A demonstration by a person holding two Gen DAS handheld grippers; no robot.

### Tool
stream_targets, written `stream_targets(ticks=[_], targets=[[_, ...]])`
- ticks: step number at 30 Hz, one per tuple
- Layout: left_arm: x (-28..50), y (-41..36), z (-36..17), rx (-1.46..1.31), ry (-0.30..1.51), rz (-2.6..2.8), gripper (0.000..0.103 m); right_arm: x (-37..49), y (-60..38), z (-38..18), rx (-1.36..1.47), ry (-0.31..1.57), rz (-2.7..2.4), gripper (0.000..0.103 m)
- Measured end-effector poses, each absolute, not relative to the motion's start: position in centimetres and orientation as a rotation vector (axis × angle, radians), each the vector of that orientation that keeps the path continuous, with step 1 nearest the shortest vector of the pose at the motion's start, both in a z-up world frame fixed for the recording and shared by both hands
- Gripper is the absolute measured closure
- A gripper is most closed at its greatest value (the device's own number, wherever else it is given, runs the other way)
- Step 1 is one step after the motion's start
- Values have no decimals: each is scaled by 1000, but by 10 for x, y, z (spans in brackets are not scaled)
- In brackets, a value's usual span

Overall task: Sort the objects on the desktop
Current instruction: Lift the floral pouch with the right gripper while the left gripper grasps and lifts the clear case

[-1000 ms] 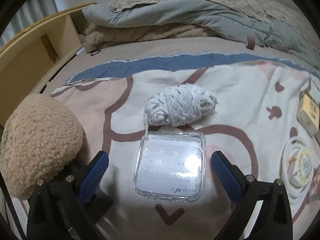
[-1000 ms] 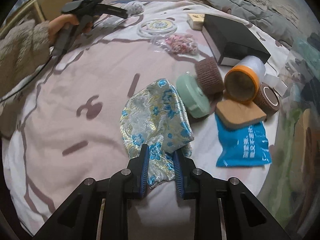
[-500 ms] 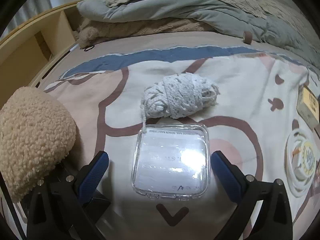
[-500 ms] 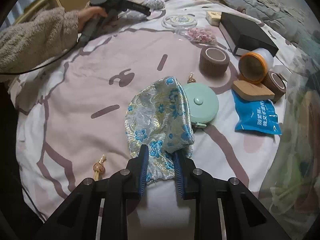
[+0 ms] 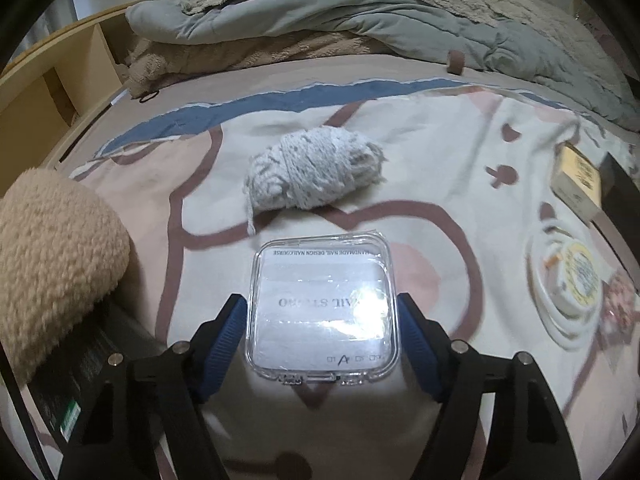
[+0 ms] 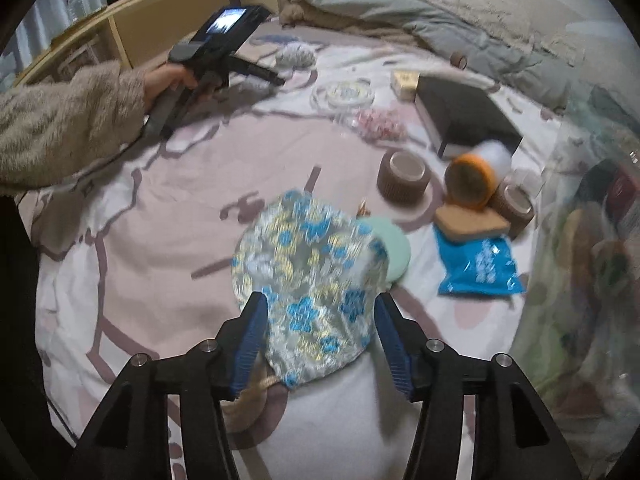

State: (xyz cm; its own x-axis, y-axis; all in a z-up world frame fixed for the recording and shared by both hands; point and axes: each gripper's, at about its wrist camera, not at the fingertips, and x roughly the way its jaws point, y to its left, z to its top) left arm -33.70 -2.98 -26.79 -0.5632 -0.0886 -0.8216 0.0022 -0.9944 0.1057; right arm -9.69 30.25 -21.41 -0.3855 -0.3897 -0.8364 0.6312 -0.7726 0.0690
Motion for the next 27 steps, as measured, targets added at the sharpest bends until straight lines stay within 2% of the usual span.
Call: stream_targets(ticks=[2,4,14,21,22,24,27], targets=[[-325,-27,-267,1457,-138,-2756,28,-97,303,-210,1194,334,-2185,29],[-312,-21,-265,1474,-153,-2794,28,-97,302,-209,1180,331,-2189,25],[-249,22,-257,1626,-210,-2992,28,-98,297,-219,1227,333,-2159,25],[-219,47,-256,1712,-336,-3048,28,-96,293,-225,1253,343,-2136,25],[-219,47,-257,1717,-341,-3043,27,-97,293,-226,1263,332,-2129,25],[-221,47,-260,1746,-305,-3022,17,-98,291,-229,1276,324,-2119,25],[-226,45,-262,1760,-261,-2999,16,-97,284,-231,1278,348,-2106,25]])
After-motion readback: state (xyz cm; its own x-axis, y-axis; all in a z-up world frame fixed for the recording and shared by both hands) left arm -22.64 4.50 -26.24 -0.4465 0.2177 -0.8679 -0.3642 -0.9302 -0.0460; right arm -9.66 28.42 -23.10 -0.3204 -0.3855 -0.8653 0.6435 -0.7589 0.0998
